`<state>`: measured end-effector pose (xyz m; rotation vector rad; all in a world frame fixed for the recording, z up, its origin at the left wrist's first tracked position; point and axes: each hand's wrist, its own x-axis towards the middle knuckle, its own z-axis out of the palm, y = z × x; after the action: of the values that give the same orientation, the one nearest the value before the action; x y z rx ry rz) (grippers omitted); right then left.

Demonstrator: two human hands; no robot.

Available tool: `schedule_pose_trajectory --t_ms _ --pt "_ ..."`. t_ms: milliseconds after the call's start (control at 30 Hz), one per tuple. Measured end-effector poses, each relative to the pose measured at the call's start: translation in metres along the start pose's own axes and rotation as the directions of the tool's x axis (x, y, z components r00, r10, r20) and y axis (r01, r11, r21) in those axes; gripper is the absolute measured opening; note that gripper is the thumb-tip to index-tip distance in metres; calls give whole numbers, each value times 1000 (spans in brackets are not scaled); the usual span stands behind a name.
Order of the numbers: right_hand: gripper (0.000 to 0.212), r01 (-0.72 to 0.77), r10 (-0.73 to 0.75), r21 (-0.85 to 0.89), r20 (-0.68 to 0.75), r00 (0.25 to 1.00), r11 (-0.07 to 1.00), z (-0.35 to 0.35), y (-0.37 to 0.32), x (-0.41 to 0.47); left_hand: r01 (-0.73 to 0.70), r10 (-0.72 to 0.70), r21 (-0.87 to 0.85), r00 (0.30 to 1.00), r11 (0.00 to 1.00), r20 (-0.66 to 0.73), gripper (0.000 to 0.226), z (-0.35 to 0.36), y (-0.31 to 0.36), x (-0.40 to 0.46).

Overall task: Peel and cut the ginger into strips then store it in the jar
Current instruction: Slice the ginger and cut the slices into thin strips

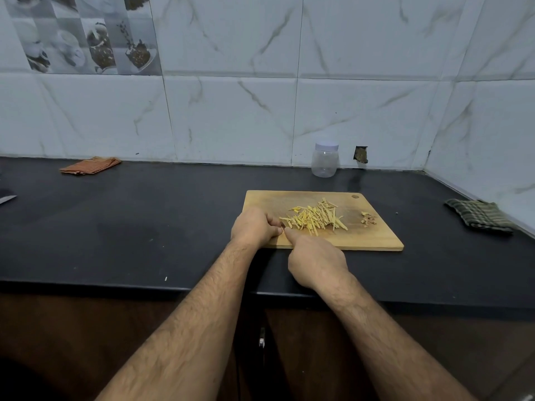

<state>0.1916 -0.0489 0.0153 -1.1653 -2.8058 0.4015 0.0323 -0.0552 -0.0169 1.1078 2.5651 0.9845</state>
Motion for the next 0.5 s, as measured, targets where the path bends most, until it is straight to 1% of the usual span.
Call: schedule_pose_trajectory --t_ms 200,367,500 --pt "72 8 -8 -12 29 1000 1000 -4 -1 2 20 -20 5 1000 1000 -9 3 1 0 1" --pt "77 1 2 -59 41 999 998 2 6 -11 24 -25 -13 999 1000 -43 7 4 -3 1" --pt "74 -14 15 -79 22 1000 997 1 7 -13 27 -28 -18 998 999 -59 9 5 -3 -1"
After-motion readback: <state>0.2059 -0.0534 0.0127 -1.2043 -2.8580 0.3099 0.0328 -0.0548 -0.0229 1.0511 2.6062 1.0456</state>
